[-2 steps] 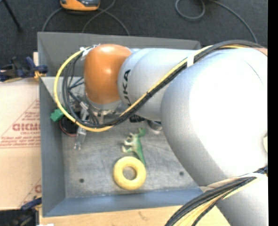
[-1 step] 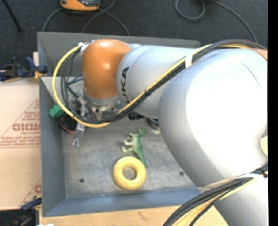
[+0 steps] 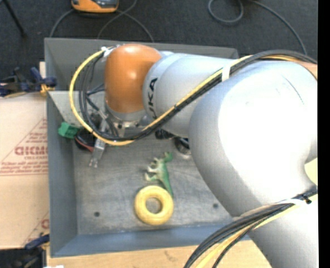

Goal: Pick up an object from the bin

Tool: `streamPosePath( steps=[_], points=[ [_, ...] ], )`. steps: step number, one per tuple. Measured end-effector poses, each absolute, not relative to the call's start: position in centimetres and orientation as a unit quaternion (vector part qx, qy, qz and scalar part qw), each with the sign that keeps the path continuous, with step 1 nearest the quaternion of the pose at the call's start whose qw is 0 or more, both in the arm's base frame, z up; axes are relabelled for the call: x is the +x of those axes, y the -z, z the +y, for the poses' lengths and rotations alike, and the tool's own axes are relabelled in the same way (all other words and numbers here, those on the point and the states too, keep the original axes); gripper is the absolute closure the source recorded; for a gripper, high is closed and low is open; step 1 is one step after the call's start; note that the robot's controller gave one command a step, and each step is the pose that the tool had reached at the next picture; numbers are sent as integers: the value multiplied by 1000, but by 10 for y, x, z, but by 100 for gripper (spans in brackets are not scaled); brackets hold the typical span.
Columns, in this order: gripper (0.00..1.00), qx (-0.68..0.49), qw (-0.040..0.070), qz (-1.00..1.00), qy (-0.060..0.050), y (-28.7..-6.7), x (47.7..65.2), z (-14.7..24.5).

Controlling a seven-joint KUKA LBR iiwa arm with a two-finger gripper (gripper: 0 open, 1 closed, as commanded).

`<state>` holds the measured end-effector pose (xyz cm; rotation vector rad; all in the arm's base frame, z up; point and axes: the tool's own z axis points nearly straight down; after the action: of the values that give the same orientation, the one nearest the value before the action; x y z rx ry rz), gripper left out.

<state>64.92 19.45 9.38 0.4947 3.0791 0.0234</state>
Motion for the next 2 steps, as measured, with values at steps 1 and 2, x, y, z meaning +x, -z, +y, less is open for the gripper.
streamPosePath(
  steps=[1,2],
  points=[
    [0,247,8,969,-10,-91,650,194],
    [0,205,8,979,-4,-89,654,199]
  ],
)
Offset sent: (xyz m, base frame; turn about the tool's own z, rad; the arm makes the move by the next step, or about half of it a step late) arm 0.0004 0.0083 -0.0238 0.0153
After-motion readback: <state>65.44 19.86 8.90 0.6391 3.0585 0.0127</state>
